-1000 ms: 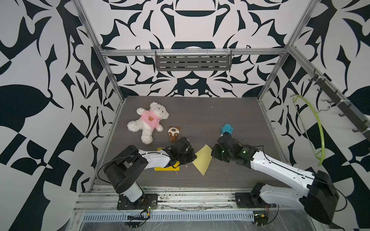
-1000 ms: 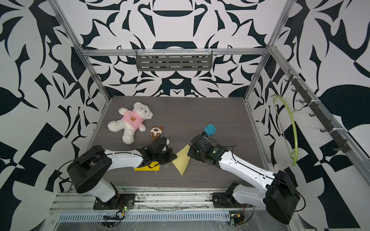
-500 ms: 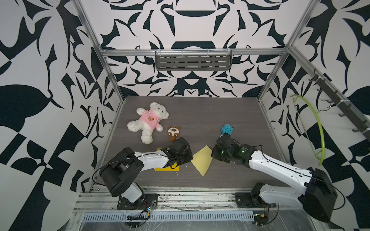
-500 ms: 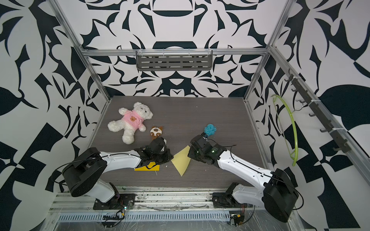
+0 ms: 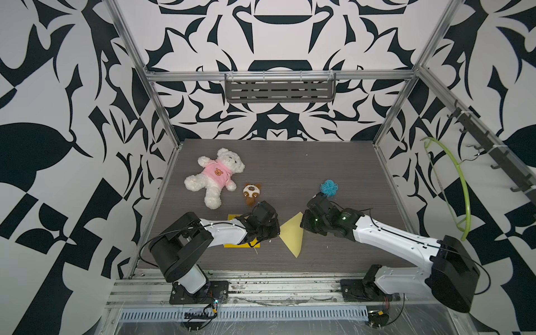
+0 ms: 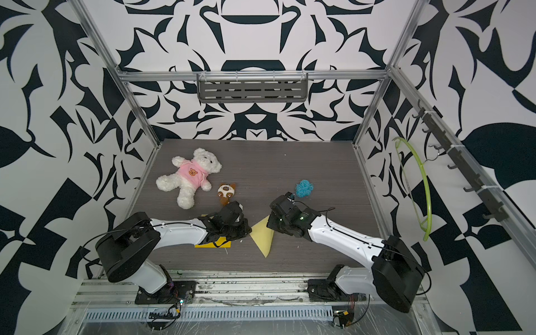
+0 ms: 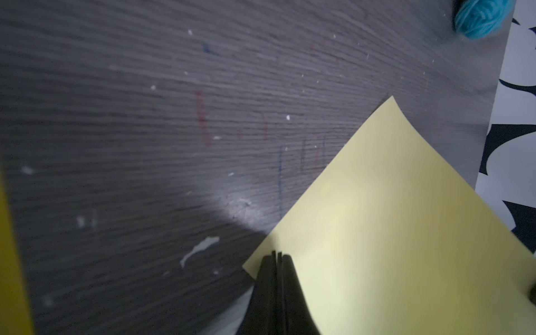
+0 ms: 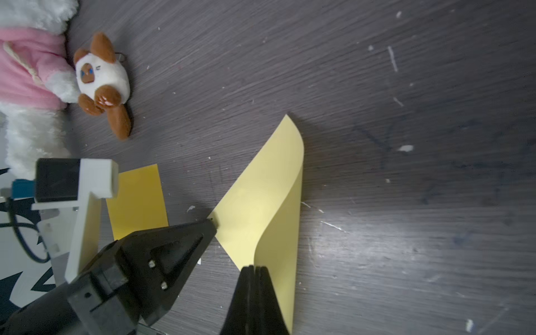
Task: Fold the square paper diagonally
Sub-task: Fold the paper at the center of the board.
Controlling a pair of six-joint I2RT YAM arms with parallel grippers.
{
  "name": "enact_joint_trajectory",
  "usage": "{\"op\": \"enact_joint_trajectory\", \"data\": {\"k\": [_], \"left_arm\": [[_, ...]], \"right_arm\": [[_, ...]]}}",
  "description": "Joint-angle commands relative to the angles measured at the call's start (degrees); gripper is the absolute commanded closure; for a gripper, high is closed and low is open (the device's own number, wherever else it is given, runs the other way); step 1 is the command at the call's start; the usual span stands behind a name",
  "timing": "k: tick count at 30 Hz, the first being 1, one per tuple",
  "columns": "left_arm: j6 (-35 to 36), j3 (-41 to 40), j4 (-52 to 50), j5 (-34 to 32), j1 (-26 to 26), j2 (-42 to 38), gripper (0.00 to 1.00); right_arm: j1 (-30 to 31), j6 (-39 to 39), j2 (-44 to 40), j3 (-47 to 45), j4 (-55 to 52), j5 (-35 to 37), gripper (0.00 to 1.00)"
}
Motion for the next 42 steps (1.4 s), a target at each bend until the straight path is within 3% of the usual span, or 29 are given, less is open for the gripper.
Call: {"op": "enact_joint_trajectory", "data": {"k": [1,19,42], "left_arm": [[-0.14,-2.42,-3.84,-0.82,-0.55,1.0,1.0],[-0.65,-2.71,-3.82,-0.79,-1.35,0.42,1.0],[-0.91,-2.35,-4.54,-1.06,-1.82,0.86,1.0]], "right_arm": [[0.97,1.81,1.99,2.22,5.88,-0.92,1.0],[4.5,8.01,12.1,0.39,18.49,-3.32,1.0],[4.63,11.03,18.1,-1.87,23.23,-5.19,1.0]]}}
